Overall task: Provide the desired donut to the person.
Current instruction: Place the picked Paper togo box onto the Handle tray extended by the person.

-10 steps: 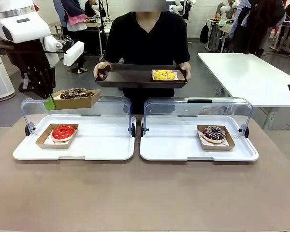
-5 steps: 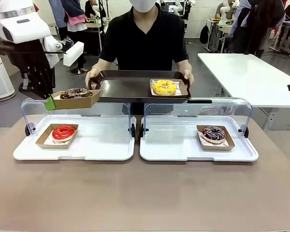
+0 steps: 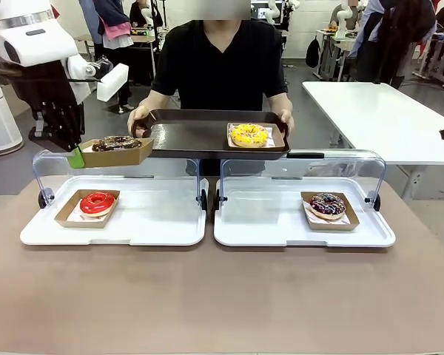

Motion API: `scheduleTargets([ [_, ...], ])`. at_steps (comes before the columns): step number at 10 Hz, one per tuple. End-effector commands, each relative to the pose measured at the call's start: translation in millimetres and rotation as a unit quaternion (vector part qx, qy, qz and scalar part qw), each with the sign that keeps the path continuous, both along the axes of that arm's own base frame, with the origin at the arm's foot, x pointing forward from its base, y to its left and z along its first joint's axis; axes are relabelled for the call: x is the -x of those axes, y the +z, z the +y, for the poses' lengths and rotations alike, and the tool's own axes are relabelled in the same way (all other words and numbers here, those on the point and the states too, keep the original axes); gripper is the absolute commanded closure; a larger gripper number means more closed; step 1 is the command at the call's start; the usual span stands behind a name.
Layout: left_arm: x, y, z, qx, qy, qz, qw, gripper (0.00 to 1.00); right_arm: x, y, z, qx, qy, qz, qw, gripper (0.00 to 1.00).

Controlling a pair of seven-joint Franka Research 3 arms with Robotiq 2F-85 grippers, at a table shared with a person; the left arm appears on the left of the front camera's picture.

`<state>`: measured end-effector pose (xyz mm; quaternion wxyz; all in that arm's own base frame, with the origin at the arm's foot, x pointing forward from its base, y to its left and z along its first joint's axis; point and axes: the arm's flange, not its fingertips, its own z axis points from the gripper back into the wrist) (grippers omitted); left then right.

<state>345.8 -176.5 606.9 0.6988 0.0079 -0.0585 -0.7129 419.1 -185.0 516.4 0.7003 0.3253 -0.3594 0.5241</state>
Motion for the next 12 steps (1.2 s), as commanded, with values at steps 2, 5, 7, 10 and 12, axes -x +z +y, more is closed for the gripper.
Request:
scheduleTargets([
  [2,-28.5,61.9,-16.3,0.033,0.000,-0.033,0.999,0.99,-0.6,0.5,0.5,-0.001,0.002,0.000,1.000,0.00],
  [5,-83.5,99.0,-50.9,0.014,-0.026,-0.060,0.998,0.99,-0.6,0.5,0.5,-0.001,0.002,0.000,1.000,0.00],
  [7,-132.4,88.7,-79.6,-0.012,-0.016,-0.037,0.999,0.99,-0.6,0.5,0.5,-0.001,0.002,0.000,1.000,0.00],
  [10,-195.7,59.1,-99.9,-0.047,-0.002,0.024,0.999,0.99,-0.6,0.5,0.5,-0.001,0.002,0.000,1.000,0.00],
  [12,-211.3,34.4,-101.8,-0.054,0.008,0.041,0.998,0.99,-0.6,0.5,0.5,-0.001,0.002,0.000,1.000,0.00],
])
